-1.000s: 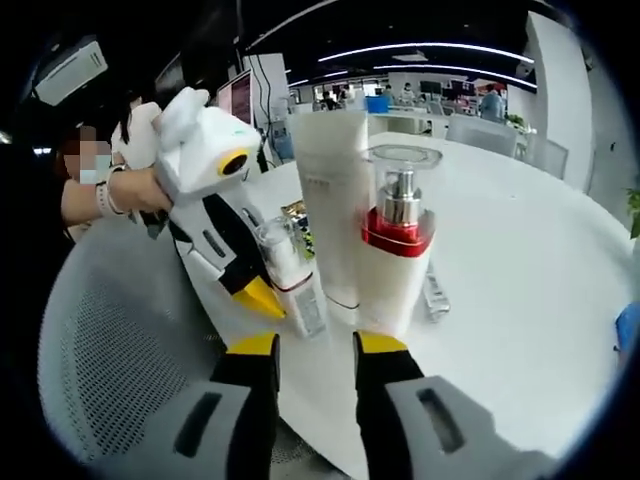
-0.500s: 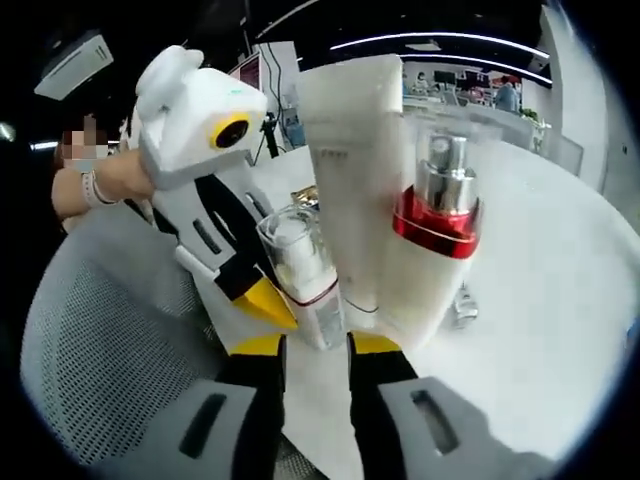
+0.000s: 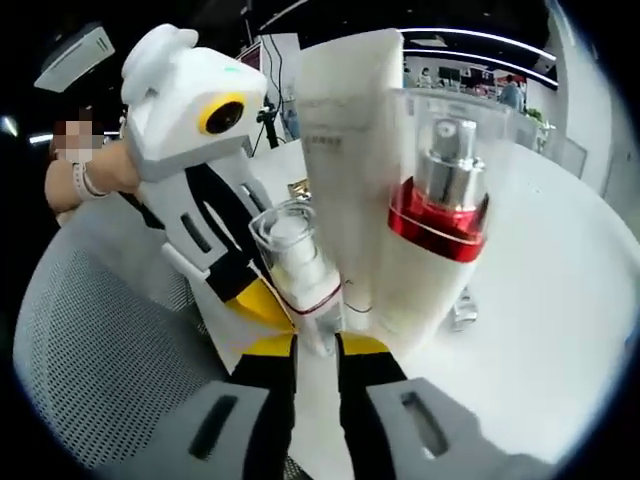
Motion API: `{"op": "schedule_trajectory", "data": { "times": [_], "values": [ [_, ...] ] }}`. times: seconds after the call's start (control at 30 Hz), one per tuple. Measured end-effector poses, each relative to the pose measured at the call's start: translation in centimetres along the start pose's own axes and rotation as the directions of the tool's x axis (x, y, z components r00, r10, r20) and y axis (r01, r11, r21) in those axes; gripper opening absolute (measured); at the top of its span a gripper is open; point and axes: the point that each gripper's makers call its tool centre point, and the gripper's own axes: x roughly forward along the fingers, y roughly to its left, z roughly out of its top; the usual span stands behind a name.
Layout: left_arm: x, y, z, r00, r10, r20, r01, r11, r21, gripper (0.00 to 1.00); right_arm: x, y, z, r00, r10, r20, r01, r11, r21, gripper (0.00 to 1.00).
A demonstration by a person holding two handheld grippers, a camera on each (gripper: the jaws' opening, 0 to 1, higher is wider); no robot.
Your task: Arrange the skincare products in the storage area until every visible bottle or jar stands upright without overlapping.
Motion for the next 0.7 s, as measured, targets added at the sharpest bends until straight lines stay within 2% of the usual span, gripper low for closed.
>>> {"op": "schedule_trajectory", "data": {
  "times": [0.7],
  "values": [
    [0.48, 0.36, 0.62, 1.000, 0.003, 0.008, -0.003, 1.000, -0.004, 0.07, 0.09, -0.85, -0.37, 0.999, -0.030, -0.014, 0.030, 0.999, 0.020, 0.13]
  ]
}}
